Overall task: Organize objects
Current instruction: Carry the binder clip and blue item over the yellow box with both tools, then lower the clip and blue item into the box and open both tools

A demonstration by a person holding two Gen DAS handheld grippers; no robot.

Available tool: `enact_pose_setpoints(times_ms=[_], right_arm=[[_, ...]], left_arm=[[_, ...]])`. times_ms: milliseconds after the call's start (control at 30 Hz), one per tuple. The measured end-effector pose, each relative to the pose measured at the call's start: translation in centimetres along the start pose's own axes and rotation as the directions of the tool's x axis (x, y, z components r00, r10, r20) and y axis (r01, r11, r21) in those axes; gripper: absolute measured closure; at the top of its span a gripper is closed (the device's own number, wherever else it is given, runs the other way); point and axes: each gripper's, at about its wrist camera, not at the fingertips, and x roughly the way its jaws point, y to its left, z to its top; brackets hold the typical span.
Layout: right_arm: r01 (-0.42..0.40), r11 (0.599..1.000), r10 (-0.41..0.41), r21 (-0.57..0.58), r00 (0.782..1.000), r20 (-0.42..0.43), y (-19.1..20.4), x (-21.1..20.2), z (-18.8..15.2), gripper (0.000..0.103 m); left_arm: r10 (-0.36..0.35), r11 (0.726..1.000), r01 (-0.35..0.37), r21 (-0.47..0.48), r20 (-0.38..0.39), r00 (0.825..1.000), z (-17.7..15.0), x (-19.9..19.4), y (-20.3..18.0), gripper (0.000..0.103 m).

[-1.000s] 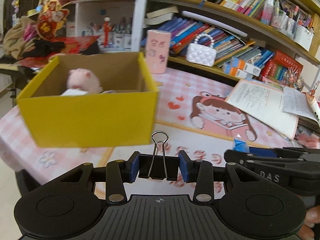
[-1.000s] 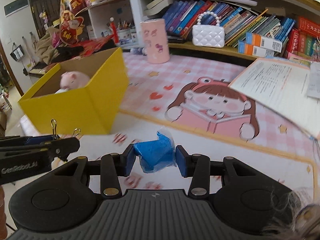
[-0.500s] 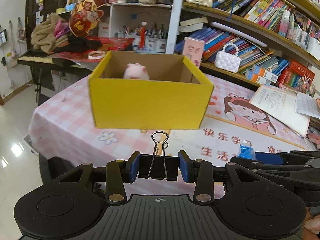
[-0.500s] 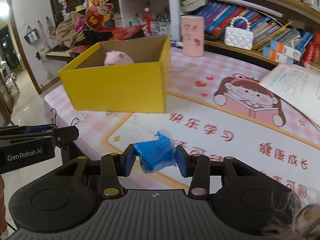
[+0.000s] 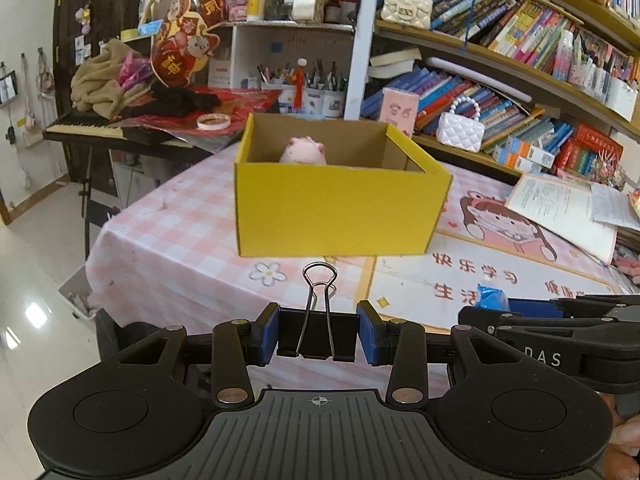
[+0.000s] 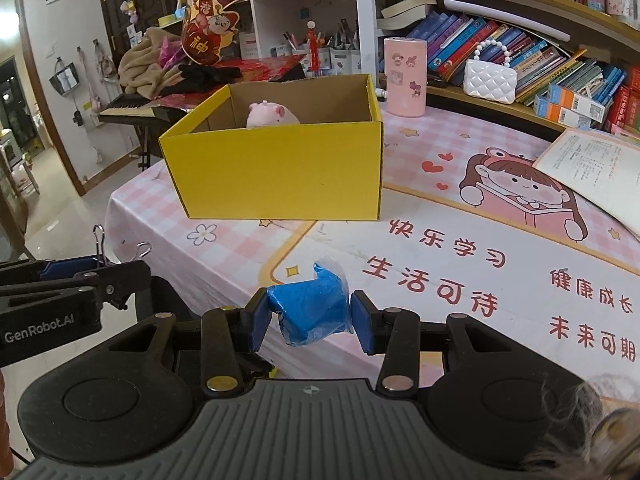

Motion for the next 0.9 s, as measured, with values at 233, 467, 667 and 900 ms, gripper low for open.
enact_pose_setpoints(times_ms=[233,467,667,900], right_arm=[[0.013,0.999,-0.010,-0.040,0.997,0.079,0.9,0.5,3.8,0.062],[0.053,0.992,-0.031,-0.111,0.981,0.192,0.1,3.8,11.0,0.062],[0.035,0.990,-0.014,-0.139,0.989,0.150,-1.5,9.2,15.1,0.062],[-0.054,0.972,0.056,-0.229,0.998,0.000,-1.7,15.4,16.6,0.062]], left_arm=[[-0.011,1.000,0.013,-0.013,0.110,0.994,4.4,0.7,0.7,0.064],[0.012,1.000,-0.010,-0.010,0.184,0.983,9.8,4.1,-0.3,0.064],[0.044,0.999,-0.039,-0.037,0.152,0.987,12.7,9.2,-1.2,0.064],[0.096,0.994,-0.093,-0.059,0.058,0.994,13.1,14.3,-1.3,0.064]])
